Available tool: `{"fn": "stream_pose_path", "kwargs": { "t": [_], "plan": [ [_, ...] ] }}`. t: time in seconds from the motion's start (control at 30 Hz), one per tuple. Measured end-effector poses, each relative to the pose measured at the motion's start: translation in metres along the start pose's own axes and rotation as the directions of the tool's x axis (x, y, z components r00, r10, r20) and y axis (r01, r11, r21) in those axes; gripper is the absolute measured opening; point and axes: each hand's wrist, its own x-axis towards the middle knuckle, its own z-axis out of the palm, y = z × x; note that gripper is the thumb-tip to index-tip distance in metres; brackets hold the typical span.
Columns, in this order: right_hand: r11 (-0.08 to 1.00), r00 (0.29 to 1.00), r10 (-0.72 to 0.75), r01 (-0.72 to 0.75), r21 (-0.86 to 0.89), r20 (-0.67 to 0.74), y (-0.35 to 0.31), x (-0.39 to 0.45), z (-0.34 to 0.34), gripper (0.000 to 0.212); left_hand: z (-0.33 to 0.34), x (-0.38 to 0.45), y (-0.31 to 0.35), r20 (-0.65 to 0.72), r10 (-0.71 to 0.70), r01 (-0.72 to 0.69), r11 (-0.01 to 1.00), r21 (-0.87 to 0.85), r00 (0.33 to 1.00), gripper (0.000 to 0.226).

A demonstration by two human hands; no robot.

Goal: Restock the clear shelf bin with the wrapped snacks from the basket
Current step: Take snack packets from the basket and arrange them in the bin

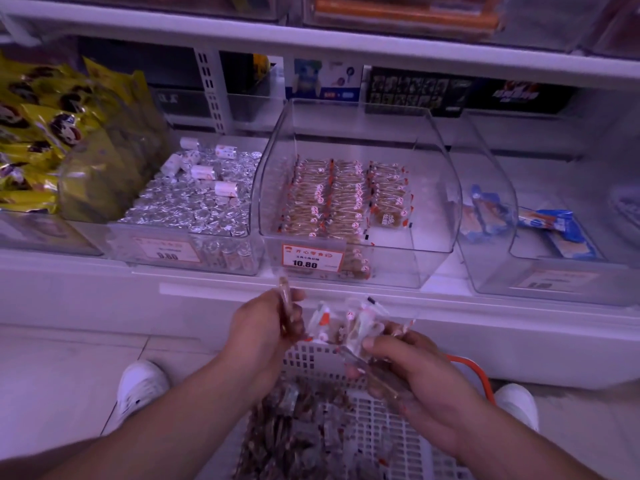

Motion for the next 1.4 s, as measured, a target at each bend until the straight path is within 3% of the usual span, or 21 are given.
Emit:
{"fn": "stream_pose_path", "kwargs": {
  "t": [0.1,0.23,0.33,0.47,0.57,0.73,0.8,0.9,1.03,1.1,1.27,1.33,1.4],
  "plan": [
    [0.996,1.0,-0.022,0.023,0.085,-0.01,-0.004,-0.005,0.001,0.012,-0.002,0.0,-0.009,0.029,-0.031,0.028,0.994,0.102,0.999,0.032],
    [0.991,0.998,-0.03,0.036,0.131,-0.051,0.005,-0.005,0.007,0.02,0.016,-0.015,-0.024,0.181,0.003,-0.041,0.977,0.21,0.983,0.035],
    [0.99,0.995,-0.039,0.051,0.129,-0.093,0.006,-0.003,0.006,0.024,0.02,-0.025,-0.029,0.299,0.033,-0.076,0.988,0.133,0.954,0.055],
    [0.997,0.999,0.033,-0.034,0.064,0.02,0.002,-0.007,0.006,0.022,0.02,-0.028,-0.017,0.448,-0.005,0.014,1.0,-0.018,0.894,0.036],
    [0.997,0.992,0.075,-0.077,0.021,0.099,0.006,-0.011,0.012,0.028,0.021,-0.03,-0.014,0.38,-0.024,0.021,1.0,0.011,0.925,0.04],
    [1.0,1.0,-0.016,0.015,-0.024,-0.025,0.014,-0.007,0.017,0.015,0.024,-0.03,-0.024,0.099,-0.009,0.015,0.998,-0.063,0.995,0.016],
    [0.999,0.996,-0.045,0.043,-0.026,-0.081,0.019,-0.006,0.022,0.014,0.025,-0.03,-0.028,0.028,-0.015,0.016,0.997,-0.07,1.0,0.026],
    [0.99,0.994,-0.108,0.106,-0.096,-0.019,0.021,-0.006,0.027,0.016,0.026,-0.032,-0.031,0.094,-0.041,0.041,0.999,0.001,0.995,0.047],
    [0.976,0.988,-0.032,0.063,-0.211,0.149,0.012,-0.007,0.022,0.027,0.024,-0.036,-0.038,0.273,-0.103,0.081,0.993,0.09,0.956,0.044],
    [0.969,0.981,0.013,0.035,-0.243,0.192,0.007,-0.008,0.018,0.021,0.021,-0.037,-0.041,0.295,-0.078,0.062,0.996,0.062,0.952,0.046],
    [0.912,0.975,0.049,0.045,-0.407,0.218,0.002,-0.008,0.013,0.023,0.022,-0.042,-0.044,0.356,0.022,-0.059,0.994,0.094,0.934,0.074],
    [0.882,0.967,0.064,0.061,-0.467,0.248,0.001,-0.008,0.013,0.025,0.024,-0.041,-0.044,0.32,0.018,-0.06,0.991,0.122,0.947,0.066],
    [0.882,0.975,0.064,0.044,-0.468,0.214,0.0,-0.007,0.012,0.027,0.026,-0.04,-0.044,0.238,0.046,-0.083,0.986,0.147,0.97,0.035]
  ]
}}
